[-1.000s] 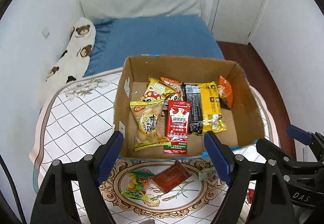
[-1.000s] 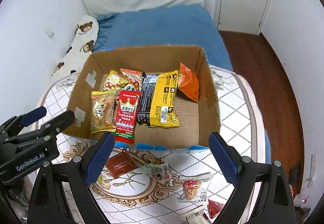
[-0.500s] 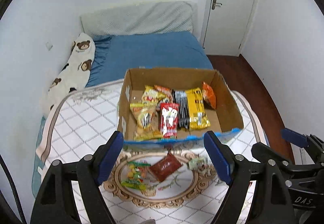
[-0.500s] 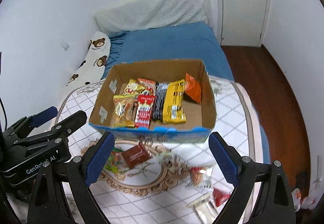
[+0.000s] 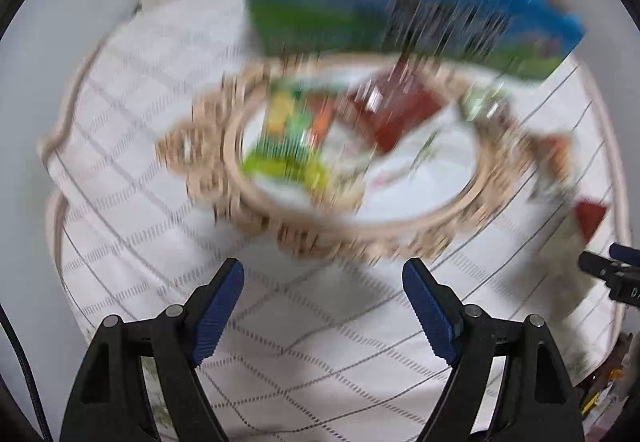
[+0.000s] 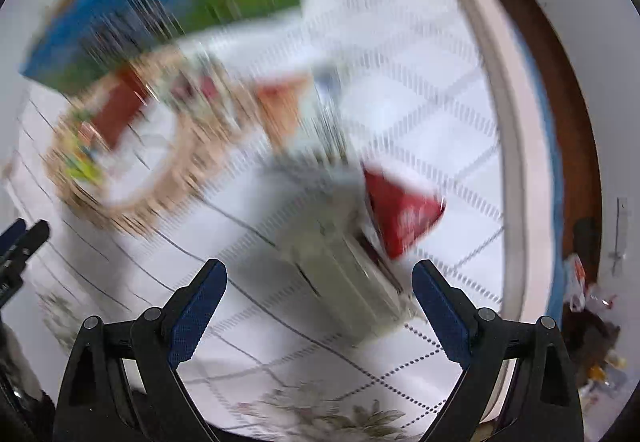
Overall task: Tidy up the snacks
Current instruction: 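Grasp the fruit candy bag with the left tool while the right tool grasps the white bar packet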
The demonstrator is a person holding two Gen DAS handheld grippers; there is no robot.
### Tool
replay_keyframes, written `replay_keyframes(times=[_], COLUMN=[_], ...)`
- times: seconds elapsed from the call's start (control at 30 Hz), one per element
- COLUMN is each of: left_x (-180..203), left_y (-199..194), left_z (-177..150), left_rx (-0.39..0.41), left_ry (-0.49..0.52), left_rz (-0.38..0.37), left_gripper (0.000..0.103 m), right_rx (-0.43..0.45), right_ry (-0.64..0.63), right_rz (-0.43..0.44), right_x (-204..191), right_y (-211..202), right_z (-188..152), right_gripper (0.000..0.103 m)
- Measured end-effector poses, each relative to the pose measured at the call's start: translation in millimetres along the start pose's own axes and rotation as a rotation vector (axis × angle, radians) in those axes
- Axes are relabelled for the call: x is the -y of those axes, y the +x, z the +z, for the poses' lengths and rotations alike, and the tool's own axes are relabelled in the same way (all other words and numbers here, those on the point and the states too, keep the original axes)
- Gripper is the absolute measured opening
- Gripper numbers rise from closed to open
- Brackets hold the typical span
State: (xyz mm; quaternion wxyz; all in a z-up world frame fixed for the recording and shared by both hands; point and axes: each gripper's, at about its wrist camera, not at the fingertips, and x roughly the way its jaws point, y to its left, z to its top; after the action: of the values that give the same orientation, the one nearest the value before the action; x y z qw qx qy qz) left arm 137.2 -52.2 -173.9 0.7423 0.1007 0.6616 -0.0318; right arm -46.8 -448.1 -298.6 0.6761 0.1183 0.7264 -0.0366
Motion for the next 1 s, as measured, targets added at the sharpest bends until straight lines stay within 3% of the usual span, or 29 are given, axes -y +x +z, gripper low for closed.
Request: replay_keyframes(times=[0.17, 0.23, 0.43, 0.63, 0.83, 0.9, 0.93, 1.0], left_x=[-23.4, -32.2, -42.4, -28.7, -6.9, -2.7, -0.9, -2.3], left_y=[33.0, 34.7, 21.4, 32.5, 65.7, 74.2, 77.2, 80.9], left_z=[-21.4, -22.4, 17.1, 79.3, 107.9, 105.7, 103.1, 95.7], left_rx=[-0.098, -0.101, -0.049, -0.041, -0.1, -0.099, -0.102, -0.099], left_ry=[-0.052, -0.069, -0.068, -0.025, 0.055, 0.08, 0.088, 0.085], left_rz=[0.004, 0.013, 0.025, 0.033, 0.046, 0.056, 0.066, 0.065], left_gripper=[0.081, 0.081, 0.081, 0.081, 0.081, 0.07, 0.054, 0.051], right_rx=[-0.063, -0.064, -0.052, -0.037, -0.068, -0.082, -0.087, -0.093], right_ry=[-0.029, -0.011, 0.065, 0.153, 0.128, 0.12, 0.107, 0.084], right_rz=[-0.047, -0.056, 0.084, 0.219, 0.188, 0.179, 0.176, 0.166], right_x=[-4.0, -6.7, -28.3, -47.5, -63.9, -69.3, -70.1, -79.2], right_y=[42.0, 48.4, 50.2, 47.7, 43.9, 48.5, 49.5, 51.1], right_z=[-12.8, -16.1, -0.1, 33.6, 47.8, 43.4, 40.5, 41.0], right_gripper=[0.09, 0.066, 0.055, 0.052, 0.055, 0.055, 0.055, 0.055])
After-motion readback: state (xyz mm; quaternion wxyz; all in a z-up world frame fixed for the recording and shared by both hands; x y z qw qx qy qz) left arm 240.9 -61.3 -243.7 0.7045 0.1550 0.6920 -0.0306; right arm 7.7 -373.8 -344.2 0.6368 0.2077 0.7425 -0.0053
